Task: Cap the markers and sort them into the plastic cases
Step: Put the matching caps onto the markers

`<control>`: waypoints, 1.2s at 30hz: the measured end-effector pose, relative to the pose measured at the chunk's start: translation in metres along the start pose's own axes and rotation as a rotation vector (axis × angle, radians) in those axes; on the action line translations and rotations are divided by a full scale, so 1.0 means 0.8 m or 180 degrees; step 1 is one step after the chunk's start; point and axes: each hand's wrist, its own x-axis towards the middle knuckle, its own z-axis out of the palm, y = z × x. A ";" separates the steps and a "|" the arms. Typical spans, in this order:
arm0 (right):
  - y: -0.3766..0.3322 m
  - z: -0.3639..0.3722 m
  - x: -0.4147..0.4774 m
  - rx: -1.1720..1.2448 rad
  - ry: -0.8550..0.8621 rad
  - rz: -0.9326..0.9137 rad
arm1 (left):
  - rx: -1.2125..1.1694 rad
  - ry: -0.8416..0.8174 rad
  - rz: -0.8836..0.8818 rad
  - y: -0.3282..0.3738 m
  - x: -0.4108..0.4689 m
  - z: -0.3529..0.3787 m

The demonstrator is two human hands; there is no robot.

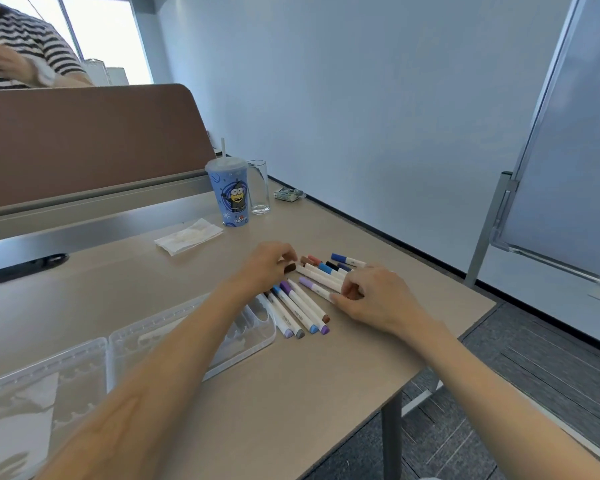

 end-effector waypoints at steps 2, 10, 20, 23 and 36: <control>0.004 0.000 0.010 0.0396 0.0111 0.0219 | 0.0078 0.0116 -0.0122 -0.002 0.005 0.002; 0.019 -0.006 0.061 0.0614 -0.0750 0.0653 | 0.0044 -0.0434 -0.0409 0.004 0.022 0.008; -0.014 -0.006 0.089 -0.0309 -0.1131 0.0520 | -0.0107 -0.0497 -0.0292 -0.005 0.021 -0.004; -0.009 -0.007 0.090 0.0144 -0.1071 0.0852 | -0.0161 -0.0465 -0.0339 -0.007 0.016 -0.007; 0.016 -0.042 0.046 0.4247 -0.0661 0.1708 | 0.0014 -0.0481 -0.0578 0.005 0.013 0.001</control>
